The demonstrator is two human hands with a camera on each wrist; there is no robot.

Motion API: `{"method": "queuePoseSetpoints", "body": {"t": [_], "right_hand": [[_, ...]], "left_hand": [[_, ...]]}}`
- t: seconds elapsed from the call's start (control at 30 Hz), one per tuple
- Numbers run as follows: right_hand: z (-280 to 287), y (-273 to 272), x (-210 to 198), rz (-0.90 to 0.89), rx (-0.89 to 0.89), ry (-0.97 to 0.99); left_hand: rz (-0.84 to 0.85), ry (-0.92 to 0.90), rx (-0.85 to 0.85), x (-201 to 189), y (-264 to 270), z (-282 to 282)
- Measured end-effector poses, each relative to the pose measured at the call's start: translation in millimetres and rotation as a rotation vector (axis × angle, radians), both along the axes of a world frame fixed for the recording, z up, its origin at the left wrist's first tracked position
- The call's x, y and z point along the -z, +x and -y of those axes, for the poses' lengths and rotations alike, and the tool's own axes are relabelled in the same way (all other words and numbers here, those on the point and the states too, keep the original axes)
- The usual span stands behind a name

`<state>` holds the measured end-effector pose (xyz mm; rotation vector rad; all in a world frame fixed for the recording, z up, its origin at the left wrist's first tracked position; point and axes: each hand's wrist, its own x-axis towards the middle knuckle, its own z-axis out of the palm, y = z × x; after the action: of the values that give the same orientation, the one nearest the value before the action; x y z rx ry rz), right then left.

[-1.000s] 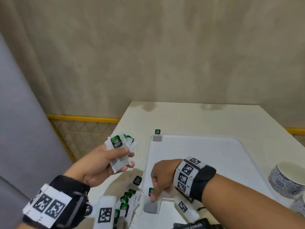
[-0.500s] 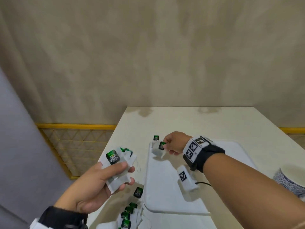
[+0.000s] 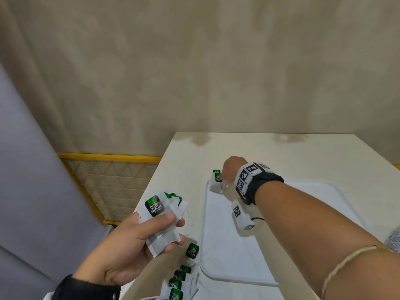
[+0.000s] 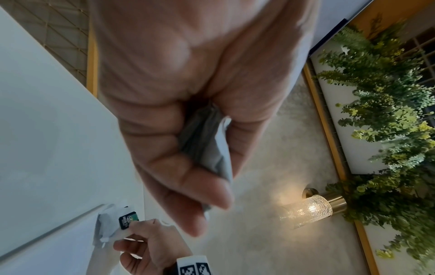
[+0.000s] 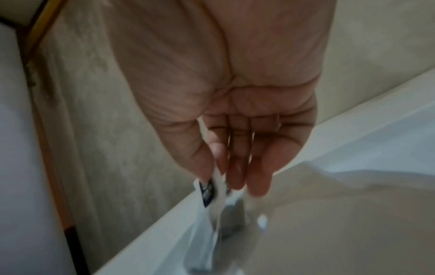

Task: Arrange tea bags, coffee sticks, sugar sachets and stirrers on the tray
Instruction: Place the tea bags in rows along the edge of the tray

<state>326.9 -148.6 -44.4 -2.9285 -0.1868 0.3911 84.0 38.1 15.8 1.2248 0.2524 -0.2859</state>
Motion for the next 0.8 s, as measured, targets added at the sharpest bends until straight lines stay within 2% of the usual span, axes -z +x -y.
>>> {"method": "queuePoseSetpoints", "body": {"t": [0.17, 0.33, 0.43, 0.8], "right_hand": [[3, -10, -11, -0.096, 0.008, 0.223], [3, 0, 5, -0.109, 0.026, 0.197], [-2, 3, 15, -0.080, 0.012, -0.016], [7, 0, 19, 0.027, 0.006, 0.160]], "left_hand": [[-0.010, 0.002, -0.005, 5, 0, 0], [-0.014, -0.006, -0.003, 5, 0, 2], [-0.021, -0.006, -0.013, 5, -1, 1], [-0.085, -0.049, 0.013, 11, 1, 3]]}}
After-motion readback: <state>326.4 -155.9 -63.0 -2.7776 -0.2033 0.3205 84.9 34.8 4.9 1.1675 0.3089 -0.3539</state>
